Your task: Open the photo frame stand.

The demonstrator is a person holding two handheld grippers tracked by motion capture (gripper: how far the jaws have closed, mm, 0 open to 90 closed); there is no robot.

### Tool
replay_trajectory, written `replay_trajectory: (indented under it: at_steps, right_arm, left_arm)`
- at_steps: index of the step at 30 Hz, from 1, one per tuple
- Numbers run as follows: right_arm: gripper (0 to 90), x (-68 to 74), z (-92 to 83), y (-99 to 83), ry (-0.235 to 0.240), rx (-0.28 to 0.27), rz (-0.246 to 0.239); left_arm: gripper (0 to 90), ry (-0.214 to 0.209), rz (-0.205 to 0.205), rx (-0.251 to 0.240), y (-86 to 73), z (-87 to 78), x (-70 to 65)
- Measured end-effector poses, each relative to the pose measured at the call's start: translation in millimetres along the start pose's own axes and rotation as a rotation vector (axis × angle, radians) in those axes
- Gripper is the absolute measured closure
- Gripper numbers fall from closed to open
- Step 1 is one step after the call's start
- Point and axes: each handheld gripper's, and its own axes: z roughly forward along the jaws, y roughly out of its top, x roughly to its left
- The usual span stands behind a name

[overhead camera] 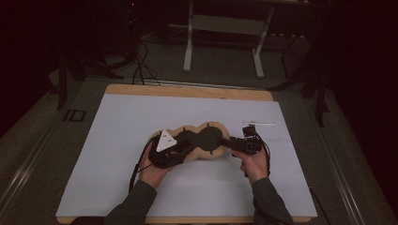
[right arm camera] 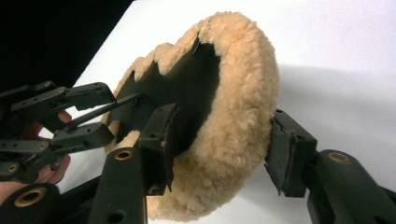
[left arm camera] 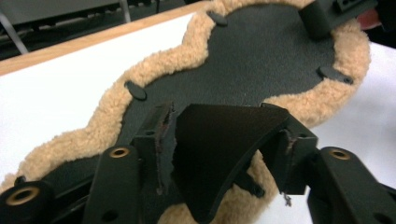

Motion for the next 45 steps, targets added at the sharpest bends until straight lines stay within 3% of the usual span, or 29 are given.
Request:
replay_trajectory:
  at_steps: [8, 10, 14, 19, 23, 27, 28, 33, 34, 45]
  right_arm:
    - [53.0, -1.0, -1.2, 0.3, 0.017, -0.010, 0.013]
    - [54.4, -2.1, -2.0, 0.1, 0.029, -0.015, 0.014]
    - [55.9, -2.8, -2.3, -0.1, 0.037, -0.019, 0.011]
    - [57.0, -2.7, -3.0, -0.4, 0.038, -0.019, -0.005]
    - [57.6, -2.2, -3.2, -0.3, 0.031, -0.014, -0.021]
    - [57.8, -1.6, -4.0, -0.8, 0.031, -0.013, -0.037]
    - [57.8, -1.4, -4.1, -0.8, 0.030, -0.012, -0.040]
    - [57.8, -0.8, -4.8, -1.4, 0.028, -0.010, -0.064]
    - [57.8, -0.9, -4.8, -1.6, 0.028, -0.010, -0.066]
    - [57.8, -1.5, -5.3, -3.8, 0.023, -0.007, -0.099]
  left_arm:
    - [41.4, -0.039, -0.019, 0.026, -1.2, -8.8, 3.7]
    - [37.6, -0.087, -0.066, 0.051, -2.4, -11.3, 8.6]
    - [36.1, -0.118, -0.077, 0.066, -5.6, -14.2, 11.4]
    - [35.4, -0.169, -0.101, 0.067, -9.0, -23.2, 17.3]
    - [35.6, -0.174, -0.118, 0.049, -11.6, -34.1, 25.2]
    - [35.6, -0.147, -0.131, 0.038, -12.9, -44.0, 34.6]
    - [35.6, -0.116, -0.129, 0.040, -14.3, -47.7, 39.1]
    - [36.6, -0.075, -0.143, 0.044, -18.0, -53.9, 47.4]
    - [38.5, -0.035, -0.148, 0.026, -19.8, -57.1, 50.3]
    - [37.1, 0.001, -0.227, 0.028, -29.1, -63.5, 71.2]
